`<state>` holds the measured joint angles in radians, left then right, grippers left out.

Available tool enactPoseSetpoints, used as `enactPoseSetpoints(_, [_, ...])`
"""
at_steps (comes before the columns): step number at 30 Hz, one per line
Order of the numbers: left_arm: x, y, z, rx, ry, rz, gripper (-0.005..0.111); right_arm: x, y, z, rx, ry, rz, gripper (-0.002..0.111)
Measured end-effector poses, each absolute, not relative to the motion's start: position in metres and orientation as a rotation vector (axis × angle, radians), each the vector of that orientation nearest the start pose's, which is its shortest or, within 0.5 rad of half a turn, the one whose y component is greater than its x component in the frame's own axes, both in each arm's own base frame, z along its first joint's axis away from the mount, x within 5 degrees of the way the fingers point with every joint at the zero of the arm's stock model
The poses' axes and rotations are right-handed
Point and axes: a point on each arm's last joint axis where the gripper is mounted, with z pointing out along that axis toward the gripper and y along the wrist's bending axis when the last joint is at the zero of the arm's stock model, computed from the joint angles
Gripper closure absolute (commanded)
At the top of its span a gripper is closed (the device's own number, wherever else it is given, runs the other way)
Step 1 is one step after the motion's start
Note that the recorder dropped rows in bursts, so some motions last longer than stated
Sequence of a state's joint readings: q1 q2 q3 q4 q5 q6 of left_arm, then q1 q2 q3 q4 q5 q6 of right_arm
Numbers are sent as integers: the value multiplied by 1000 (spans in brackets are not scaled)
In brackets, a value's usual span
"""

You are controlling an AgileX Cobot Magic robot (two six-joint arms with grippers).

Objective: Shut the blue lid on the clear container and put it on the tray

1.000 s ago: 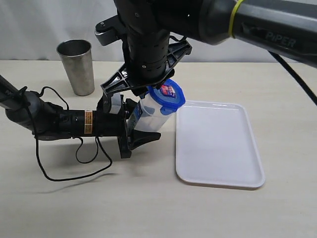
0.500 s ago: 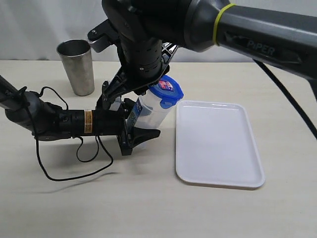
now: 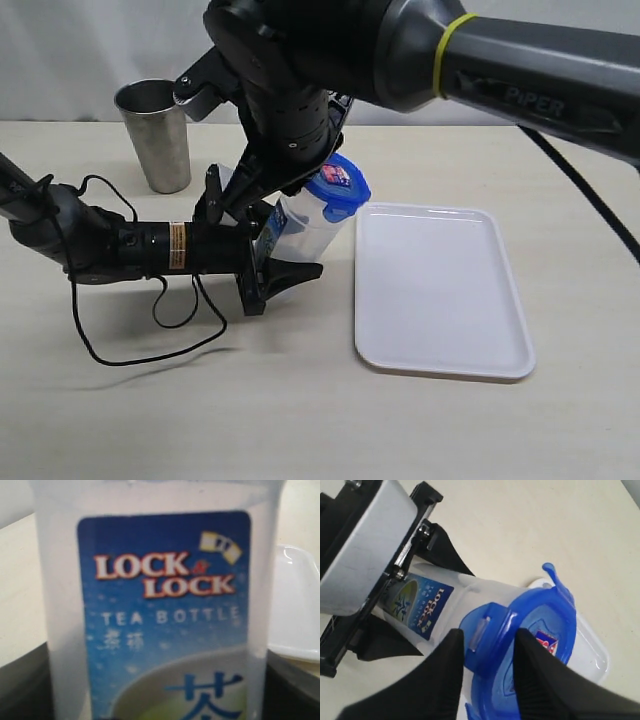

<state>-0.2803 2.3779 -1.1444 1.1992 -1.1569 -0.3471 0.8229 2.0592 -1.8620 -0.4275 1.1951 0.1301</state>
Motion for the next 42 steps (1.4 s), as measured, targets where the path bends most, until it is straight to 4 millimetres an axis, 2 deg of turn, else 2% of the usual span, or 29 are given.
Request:
enactPoseSetpoints(3, [358, -184, 50, 1280, 1383, -862, 107, 320, 298, 277, -1134, 2484, -287, 62])
enactPoseSetpoints(5, [358, -185, 50, 1327, 1323, -818, 107, 312, 298, 283, -1209, 2480, -225, 58])
enactPoseSetpoints(8, [357, -185, 50, 1384, 1246, -765, 107, 302, 298, 295, -1299, 2433, -175, 57])
enactPoseSetpoints(15, [356, -186, 51, 1477, 1100, -649, 107, 284, 281, 346, -1499, 2199, -156, 57])
enactPoseSetpoints(18, [356, -186, 50, 1538, 992, -557, 107, 280, 277, 355, -1611, 2100, -188, 57])
enactPoseSetpoints(22, [355, -186, 50, 1581, 909, -499, 107, 277, 274, 342, -1866, 1957, -264, 57])
enactPoseSetpoints(24, [355, -186, 50, 1587, 897, -491, 107, 277, 273, 331, -1932, 1948, -281, 58])
enactPoseSetpoints(28, [354, -186, 50, 1595, 888, -488, 107, 290, 260, 313, -1928, 2036, -300, 59])
enactPoseSetpoints(30, [354, -186, 50, 1596, 886, -487, 107, 298, 249, 308, -1913, 2087, -257, 60])
enactPoseSetpoints(34, [354, -186, 50, 1596, 886, -487, 107, 310, 235, 305, -1890, 2132, -48, 60])
enactPoseSetpoints(37, [354, -186, 50, 1596, 886, -487, 107, 313, 233, 302, -1892, 2132, 37, 60])
enactPoseSetpoints(42, [354, -186, 50, 1594, 891, -493, 107, 317, 238, 288, -1928, 2141, 81, 60])
